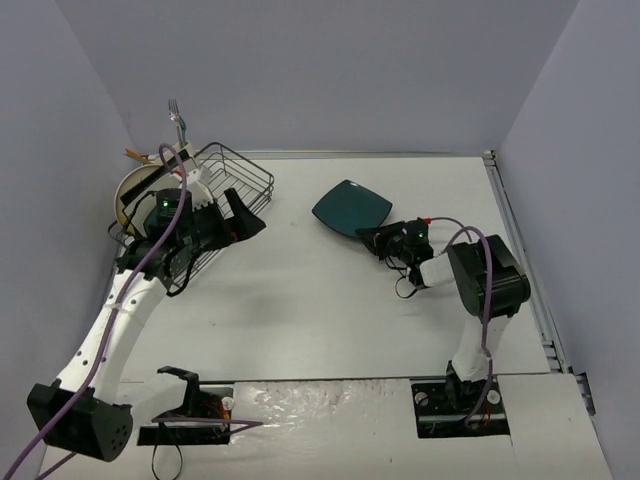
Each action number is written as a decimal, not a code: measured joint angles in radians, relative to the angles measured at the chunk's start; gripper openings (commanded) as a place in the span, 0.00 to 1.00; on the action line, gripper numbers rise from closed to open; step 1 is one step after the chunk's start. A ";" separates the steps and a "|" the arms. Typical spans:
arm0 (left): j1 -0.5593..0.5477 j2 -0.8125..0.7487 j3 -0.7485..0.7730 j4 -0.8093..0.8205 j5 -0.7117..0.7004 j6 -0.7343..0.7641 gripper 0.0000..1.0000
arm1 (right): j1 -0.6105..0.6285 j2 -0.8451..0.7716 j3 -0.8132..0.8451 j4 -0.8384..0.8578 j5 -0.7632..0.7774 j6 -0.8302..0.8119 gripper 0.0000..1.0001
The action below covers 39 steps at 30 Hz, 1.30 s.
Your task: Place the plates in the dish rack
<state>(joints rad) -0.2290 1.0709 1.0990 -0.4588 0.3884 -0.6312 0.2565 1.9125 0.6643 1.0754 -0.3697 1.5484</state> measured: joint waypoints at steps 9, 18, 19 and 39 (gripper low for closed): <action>-0.066 0.158 -0.006 0.136 -0.001 -0.126 0.97 | -0.040 -0.296 -0.077 -0.139 -0.199 -0.160 0.00; -0.077 0.322 0.126 0.174 0.101 -0.156 0.97 | -0.040 -0.471 -0.079 -0.190 -0.400 -0.268 0.00; -0.077 0.336 0.147 0.181 0.119 -0.155 0.97 | -0.040 -0.477 -0.079 -0.192 -0.419 -0.273 0.00; -0.080 0.523 0.268 0.234 0.338 -0.175 0.83 | -0.034 -0.492 -0.066 -0.028 -0.566 -0.168 0.00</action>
<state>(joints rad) -0.3086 1.5939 1.3670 -0.2246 0.7269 -0.8059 0.2225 1.4203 0.5987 1.0471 -0.9357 1.3806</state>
